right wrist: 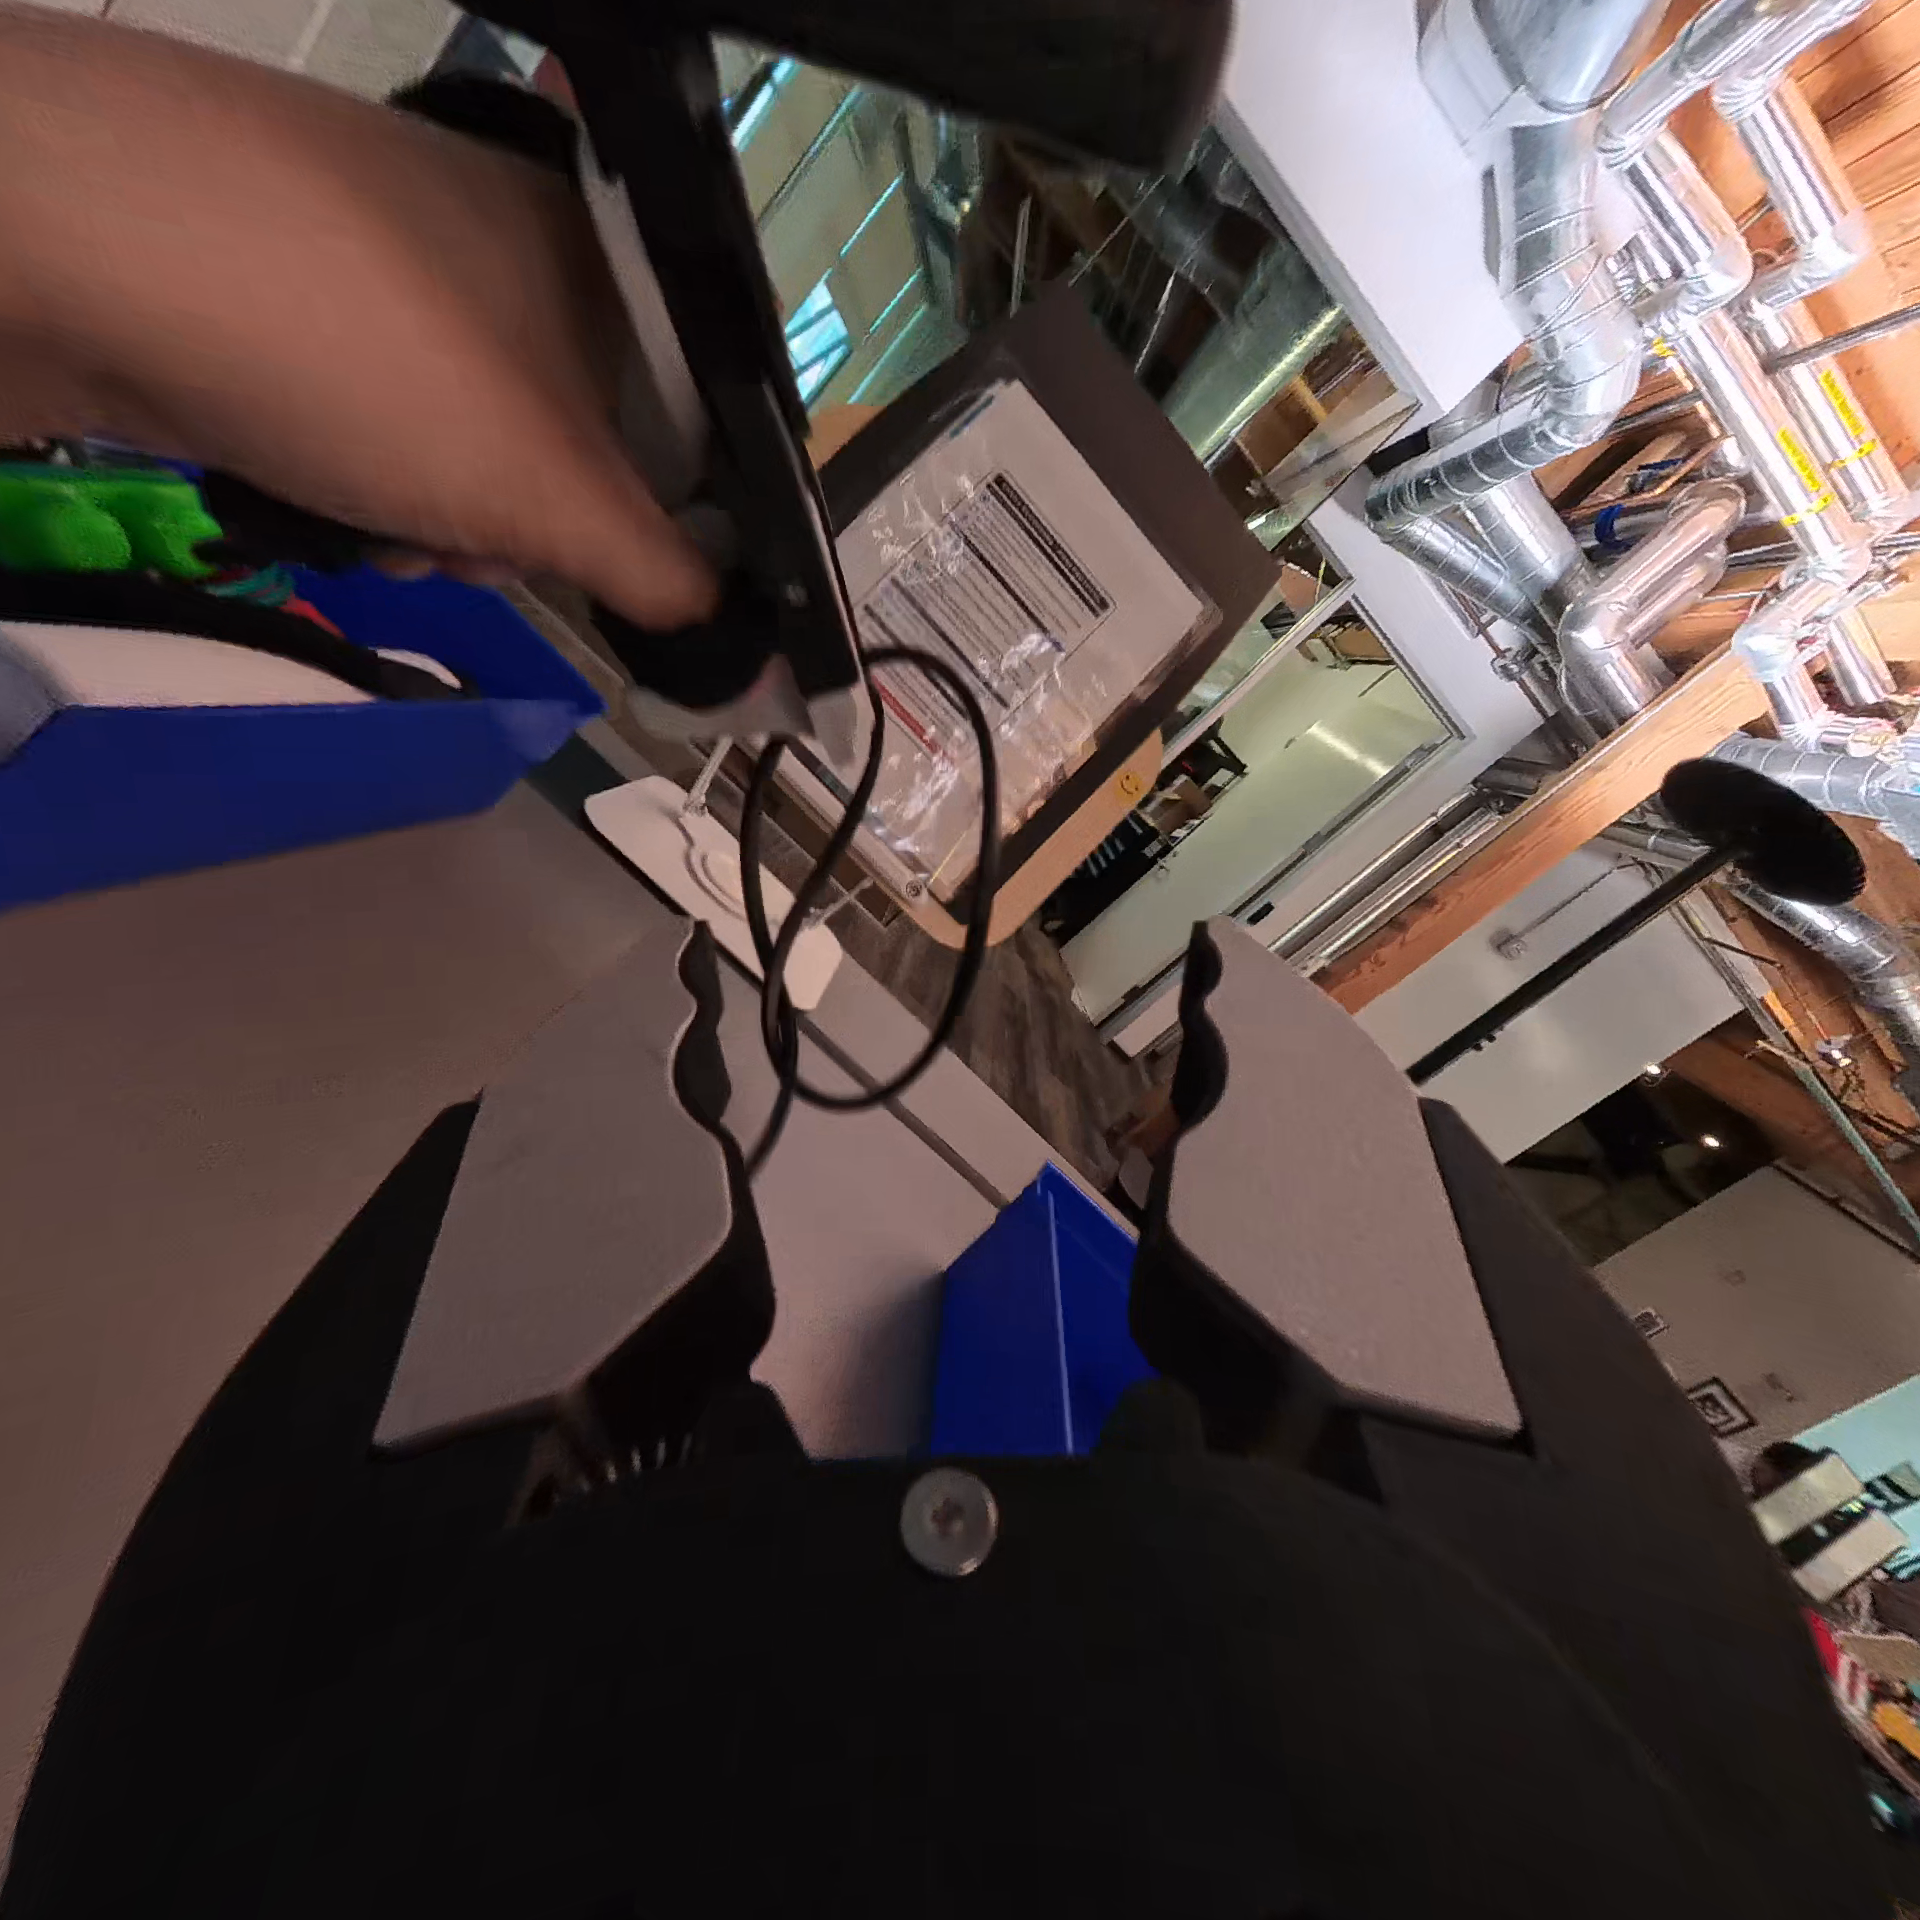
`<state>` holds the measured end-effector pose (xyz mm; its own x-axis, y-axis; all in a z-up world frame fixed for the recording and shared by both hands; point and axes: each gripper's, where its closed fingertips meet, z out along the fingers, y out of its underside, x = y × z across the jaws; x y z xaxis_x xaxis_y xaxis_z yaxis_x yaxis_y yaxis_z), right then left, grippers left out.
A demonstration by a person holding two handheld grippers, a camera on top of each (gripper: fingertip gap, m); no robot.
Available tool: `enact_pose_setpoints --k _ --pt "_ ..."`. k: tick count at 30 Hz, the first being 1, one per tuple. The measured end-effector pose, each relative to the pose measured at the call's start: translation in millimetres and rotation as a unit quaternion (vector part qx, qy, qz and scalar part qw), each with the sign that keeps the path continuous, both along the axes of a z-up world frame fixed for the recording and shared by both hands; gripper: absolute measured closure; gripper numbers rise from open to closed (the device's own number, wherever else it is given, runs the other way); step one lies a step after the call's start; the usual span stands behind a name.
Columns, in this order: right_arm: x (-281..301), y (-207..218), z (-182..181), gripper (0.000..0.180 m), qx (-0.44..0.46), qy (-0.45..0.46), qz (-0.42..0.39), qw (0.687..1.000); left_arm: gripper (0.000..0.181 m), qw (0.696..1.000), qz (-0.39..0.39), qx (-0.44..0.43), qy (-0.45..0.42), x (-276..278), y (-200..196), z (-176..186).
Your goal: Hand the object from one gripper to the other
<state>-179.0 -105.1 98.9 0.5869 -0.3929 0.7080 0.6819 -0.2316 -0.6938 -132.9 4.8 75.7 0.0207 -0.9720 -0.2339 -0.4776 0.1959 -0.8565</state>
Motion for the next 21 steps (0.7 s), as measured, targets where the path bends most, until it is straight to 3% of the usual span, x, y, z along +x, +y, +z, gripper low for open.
enact_pose_setpoints --k 3,7,10,14,21 --pt "9.1 27.4 -4.1 0.087 0.004 -0.043 -0.028 0.999 0.180 0.999 -0.022 -0.044 0.020 3.7 -14.5 -8.4" --pt "43.7 57.5 -33.7 0.074 -0.050 -0.039 -0.065 0.996 0.180 0.996 -0.043 -0.070 0.027 3.8 -28.2 -9.1" --pt "62.0 64.0 -45.0 0.073 -0.063 -0.039 -0.095 0.993 0.180 0.995 -0.055 -0.081 0.033 1.9 -36.1 -9.0" --pt "72.7 61.3 -45.7 0.088 -0.052 -0.048 -0.123 0.990 0.180 0.990 -0.087 -0.107 0.038 -0.4 -49.5 -8.2" --pt "70.9 49.4 -38.2 0.140 -0.029 -0.068 -0.111 0.991 0.180 0.979 -0.137 -0.147 0.024 -8.0 -64.7 2.8"
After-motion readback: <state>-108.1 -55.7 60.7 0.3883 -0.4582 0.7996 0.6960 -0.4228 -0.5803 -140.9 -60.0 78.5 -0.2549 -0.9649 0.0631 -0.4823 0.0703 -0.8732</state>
